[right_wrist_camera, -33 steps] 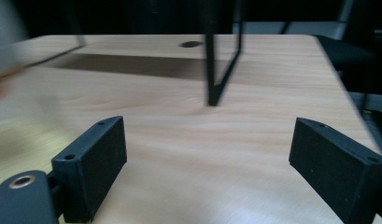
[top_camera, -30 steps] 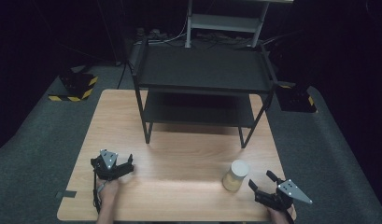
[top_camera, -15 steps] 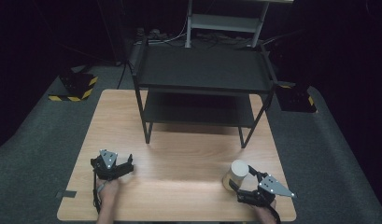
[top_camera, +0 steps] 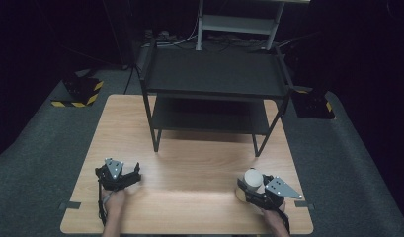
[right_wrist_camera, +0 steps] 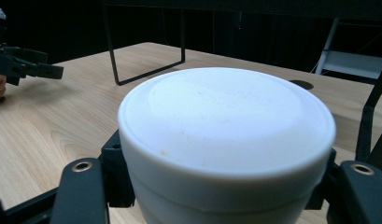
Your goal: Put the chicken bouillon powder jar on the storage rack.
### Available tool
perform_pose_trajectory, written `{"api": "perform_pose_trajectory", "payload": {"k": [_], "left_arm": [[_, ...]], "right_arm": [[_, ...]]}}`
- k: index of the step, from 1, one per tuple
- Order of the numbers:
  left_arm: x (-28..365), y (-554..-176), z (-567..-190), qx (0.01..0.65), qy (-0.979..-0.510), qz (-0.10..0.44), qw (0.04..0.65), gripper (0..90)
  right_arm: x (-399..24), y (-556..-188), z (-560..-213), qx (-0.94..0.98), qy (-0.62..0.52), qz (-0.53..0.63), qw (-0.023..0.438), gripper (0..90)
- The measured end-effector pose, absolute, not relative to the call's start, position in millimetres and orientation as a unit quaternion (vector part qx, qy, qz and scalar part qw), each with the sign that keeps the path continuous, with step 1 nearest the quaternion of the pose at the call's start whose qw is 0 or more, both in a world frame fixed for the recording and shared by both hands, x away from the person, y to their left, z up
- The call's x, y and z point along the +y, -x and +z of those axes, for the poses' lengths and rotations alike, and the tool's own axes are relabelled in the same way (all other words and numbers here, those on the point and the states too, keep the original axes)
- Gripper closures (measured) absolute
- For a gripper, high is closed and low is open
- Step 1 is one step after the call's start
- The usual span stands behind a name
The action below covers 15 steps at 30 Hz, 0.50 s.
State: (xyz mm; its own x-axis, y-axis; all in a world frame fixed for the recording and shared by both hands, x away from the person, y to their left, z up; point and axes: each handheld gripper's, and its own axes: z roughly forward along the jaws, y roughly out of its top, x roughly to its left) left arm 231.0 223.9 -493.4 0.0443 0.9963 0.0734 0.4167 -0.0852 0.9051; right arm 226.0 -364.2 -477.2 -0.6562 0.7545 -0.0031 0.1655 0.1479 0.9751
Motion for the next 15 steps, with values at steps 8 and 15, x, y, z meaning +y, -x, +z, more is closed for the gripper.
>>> {"api": "perform_pose_trajectory", "payload": {"k": [8,15], "left_arm": [[223.6,-231.1,-493.5,0.569,-0.621,0.395,0.367,0.6],[223.5,-230.9,-493.7,0.569,-0.62,0.396,0.367,0.6]], "right_arm": [[-363.7,-225.2,-477.8,0.712,-0.32,0.566,0.265,33.6],[-360.4,-227.7,-469.7,0.727,-0.308,0.551,0.268,33.7]]}}
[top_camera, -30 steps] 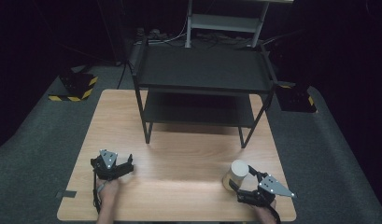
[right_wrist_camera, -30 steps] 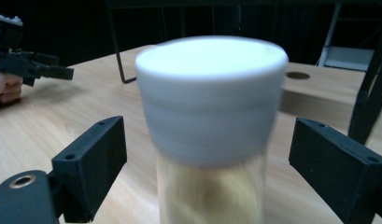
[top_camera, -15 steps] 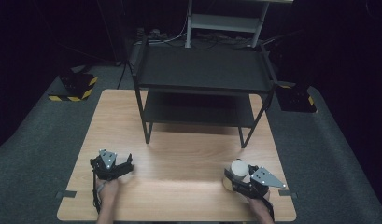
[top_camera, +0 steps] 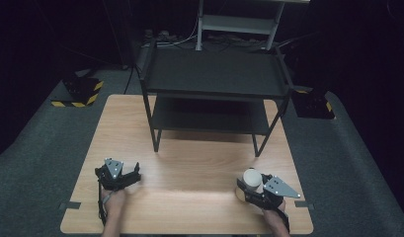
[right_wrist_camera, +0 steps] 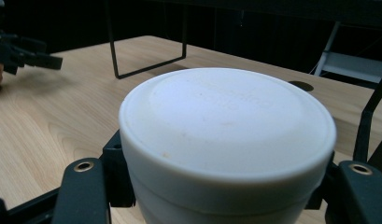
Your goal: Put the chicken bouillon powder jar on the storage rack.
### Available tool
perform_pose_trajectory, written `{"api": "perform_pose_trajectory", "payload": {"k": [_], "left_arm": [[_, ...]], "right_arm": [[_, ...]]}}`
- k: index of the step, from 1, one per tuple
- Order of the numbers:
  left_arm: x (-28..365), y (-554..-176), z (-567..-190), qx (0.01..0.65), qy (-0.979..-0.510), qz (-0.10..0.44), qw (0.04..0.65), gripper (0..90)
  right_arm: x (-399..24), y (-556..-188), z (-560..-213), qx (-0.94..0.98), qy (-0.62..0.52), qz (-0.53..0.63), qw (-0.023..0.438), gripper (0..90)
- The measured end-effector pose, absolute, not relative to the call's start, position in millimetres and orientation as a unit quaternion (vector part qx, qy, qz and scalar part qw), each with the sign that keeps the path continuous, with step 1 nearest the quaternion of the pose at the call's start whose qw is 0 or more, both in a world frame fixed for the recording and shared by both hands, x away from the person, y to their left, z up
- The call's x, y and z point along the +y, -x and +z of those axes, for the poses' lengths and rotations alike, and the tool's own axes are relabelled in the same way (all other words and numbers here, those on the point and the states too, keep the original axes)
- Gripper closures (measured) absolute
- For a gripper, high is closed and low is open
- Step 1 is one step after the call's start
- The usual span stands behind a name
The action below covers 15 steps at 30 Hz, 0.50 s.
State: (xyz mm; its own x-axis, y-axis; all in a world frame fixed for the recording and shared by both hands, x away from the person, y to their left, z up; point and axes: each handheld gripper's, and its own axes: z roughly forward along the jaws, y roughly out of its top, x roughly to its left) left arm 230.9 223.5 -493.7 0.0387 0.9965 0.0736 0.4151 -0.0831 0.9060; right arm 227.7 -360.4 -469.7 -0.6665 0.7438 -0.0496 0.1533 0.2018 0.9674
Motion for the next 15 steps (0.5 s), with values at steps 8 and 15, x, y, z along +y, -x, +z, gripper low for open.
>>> {"api": "perform_pose_trajectory", "payload": {"k": [8,15], "left_arm": [[224,-231,-494,0.568,-0.621,0.396,0.368,0.6],[223,-231,-494,0.568,-0.62,0.397,0.367,0.6]], "right_arm": [[-356,-250,-447,0.735,-0.282,0.561,0.255,33.7],[-349,-283,-405,0.719,-0.254,0.596,0.253,33.7]]}}
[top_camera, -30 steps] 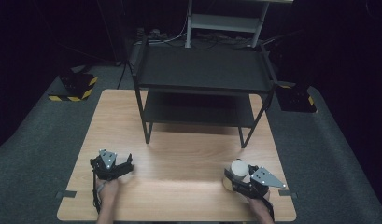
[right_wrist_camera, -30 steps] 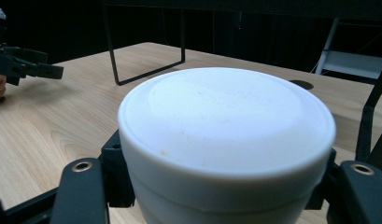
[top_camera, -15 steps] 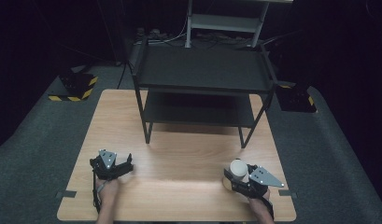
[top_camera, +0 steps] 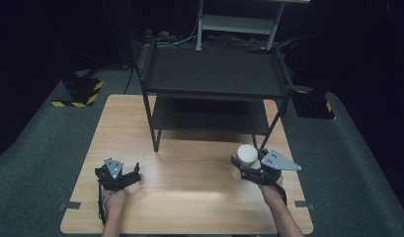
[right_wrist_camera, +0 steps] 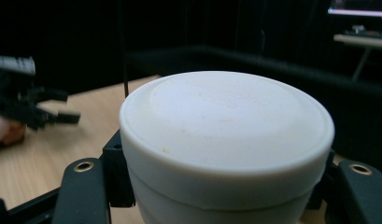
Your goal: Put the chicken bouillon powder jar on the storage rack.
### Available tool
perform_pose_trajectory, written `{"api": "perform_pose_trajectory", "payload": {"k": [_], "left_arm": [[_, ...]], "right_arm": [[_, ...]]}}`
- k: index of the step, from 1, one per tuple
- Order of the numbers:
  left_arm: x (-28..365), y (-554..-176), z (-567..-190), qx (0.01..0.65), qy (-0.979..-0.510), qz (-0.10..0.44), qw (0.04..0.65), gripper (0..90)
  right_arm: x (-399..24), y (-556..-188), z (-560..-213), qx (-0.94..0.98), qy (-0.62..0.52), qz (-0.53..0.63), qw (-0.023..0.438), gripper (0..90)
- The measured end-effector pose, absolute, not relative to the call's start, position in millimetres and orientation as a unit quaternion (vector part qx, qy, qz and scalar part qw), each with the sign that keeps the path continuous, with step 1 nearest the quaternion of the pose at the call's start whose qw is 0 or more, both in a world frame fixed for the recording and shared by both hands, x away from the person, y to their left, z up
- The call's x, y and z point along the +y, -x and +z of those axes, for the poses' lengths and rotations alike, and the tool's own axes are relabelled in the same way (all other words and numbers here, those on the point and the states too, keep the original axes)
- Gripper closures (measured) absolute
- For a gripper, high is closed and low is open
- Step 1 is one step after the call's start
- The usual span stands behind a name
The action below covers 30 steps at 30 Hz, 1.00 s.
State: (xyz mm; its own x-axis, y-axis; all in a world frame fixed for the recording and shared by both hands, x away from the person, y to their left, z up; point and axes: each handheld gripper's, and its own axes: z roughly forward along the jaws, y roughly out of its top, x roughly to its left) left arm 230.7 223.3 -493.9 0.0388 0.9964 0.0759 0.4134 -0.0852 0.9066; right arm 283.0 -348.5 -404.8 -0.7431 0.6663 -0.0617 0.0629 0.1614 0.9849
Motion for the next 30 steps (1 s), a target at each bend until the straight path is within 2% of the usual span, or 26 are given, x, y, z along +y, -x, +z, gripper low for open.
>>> {"api": "perform_pose_trajectory", "payload": {"k": [9,30], "left_arm": [[223,-230,-494,0.569,-0.618,0.4,0.367,0.6],[223,-228,-496,0.57,-0.613,0.402,0.371,0.6]], "right_arm": [[-324,-335,-358,0.701,-0.24,0.626,0.243,33.7],[-294,-390,-338,0.68,-0.293,0.623,0.252,33.7]]}}
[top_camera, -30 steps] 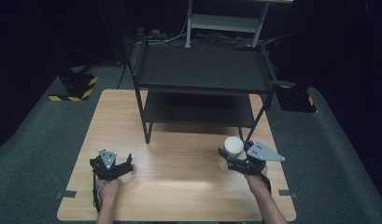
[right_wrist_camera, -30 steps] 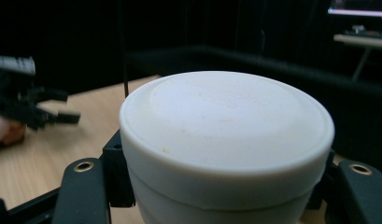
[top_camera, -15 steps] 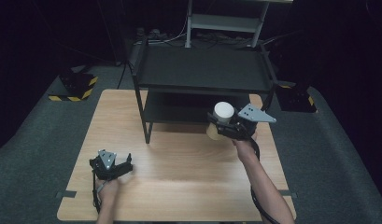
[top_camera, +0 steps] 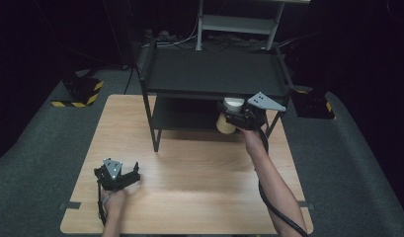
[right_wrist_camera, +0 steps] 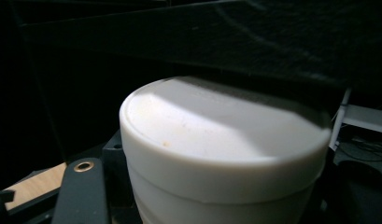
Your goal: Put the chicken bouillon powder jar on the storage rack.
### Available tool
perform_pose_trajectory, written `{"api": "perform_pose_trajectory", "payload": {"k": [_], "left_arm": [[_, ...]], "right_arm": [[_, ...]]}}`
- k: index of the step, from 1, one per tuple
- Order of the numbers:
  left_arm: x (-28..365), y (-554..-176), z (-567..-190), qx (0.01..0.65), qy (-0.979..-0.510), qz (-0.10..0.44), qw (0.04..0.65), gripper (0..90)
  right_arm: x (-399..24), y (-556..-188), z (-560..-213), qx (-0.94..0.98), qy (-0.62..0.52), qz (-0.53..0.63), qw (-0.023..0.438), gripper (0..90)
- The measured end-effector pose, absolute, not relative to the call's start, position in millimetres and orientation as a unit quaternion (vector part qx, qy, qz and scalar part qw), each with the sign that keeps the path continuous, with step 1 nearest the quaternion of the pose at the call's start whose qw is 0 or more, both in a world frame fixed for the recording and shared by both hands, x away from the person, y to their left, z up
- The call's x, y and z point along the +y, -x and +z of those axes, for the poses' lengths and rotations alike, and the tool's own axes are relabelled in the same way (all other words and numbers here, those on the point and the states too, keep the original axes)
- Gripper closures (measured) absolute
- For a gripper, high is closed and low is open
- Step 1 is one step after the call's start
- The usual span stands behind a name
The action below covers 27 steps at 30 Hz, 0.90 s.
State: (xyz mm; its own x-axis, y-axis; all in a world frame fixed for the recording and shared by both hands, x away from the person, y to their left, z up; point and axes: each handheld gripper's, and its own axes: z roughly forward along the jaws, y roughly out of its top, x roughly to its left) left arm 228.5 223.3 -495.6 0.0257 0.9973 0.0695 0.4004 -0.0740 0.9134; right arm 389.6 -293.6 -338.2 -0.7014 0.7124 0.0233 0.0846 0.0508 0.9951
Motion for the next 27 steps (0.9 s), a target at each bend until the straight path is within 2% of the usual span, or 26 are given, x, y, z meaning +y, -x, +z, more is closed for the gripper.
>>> {"api": "perform_pose_trajectory", "payload": {"k": [10,27], "left_arm": [[223,-228,-496,0.571,-0.612,0.403,0.371,0.6],[223,-228,-497,0.57,-0.609,0.405,0.374,0.6]], "right_arm": [[-281,-403,-341,0.681,-0.295,0.613,0.273,33.7],[-275,-402,-353,0.674,-0.288,0.615,0.29,33.1]]}}
